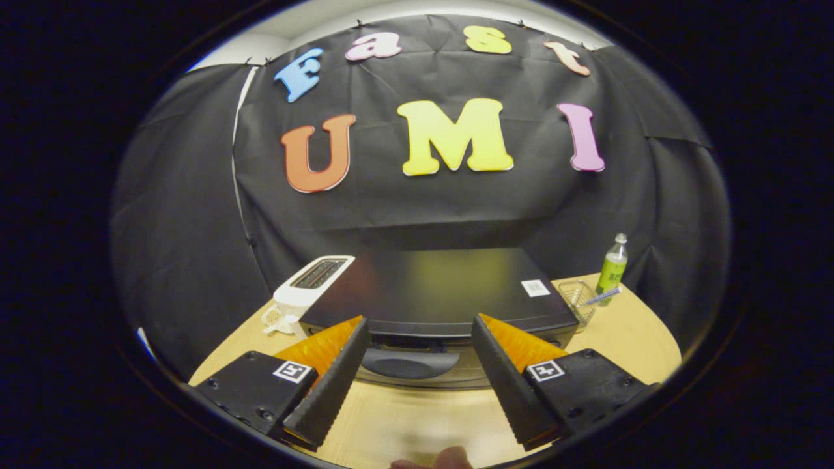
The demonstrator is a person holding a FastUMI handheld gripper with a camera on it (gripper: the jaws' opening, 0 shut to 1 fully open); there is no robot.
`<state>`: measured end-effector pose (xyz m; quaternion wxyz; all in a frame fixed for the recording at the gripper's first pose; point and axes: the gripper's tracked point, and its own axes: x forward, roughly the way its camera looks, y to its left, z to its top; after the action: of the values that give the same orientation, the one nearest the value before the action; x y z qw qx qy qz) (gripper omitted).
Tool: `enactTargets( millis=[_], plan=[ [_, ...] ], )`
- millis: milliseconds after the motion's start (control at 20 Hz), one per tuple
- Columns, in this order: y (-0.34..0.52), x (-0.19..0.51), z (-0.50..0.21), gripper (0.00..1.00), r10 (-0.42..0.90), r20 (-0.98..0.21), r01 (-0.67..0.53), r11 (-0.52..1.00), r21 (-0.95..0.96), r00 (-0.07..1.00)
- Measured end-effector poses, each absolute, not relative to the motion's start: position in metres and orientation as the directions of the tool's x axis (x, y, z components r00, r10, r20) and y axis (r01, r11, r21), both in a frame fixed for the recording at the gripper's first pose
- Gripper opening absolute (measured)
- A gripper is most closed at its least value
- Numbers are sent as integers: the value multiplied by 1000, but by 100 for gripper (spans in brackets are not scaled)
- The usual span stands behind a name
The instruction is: Open the toaster oven, put the food inside, and close the toaster oven door.
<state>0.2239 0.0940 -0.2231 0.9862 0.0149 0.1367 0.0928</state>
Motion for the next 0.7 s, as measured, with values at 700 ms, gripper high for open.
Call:
enactTargets(
  millis=[700],
  plan=[
    [105, 227, -267, 100, 99, -342, -108, 994, -9, 935]
  ],
)
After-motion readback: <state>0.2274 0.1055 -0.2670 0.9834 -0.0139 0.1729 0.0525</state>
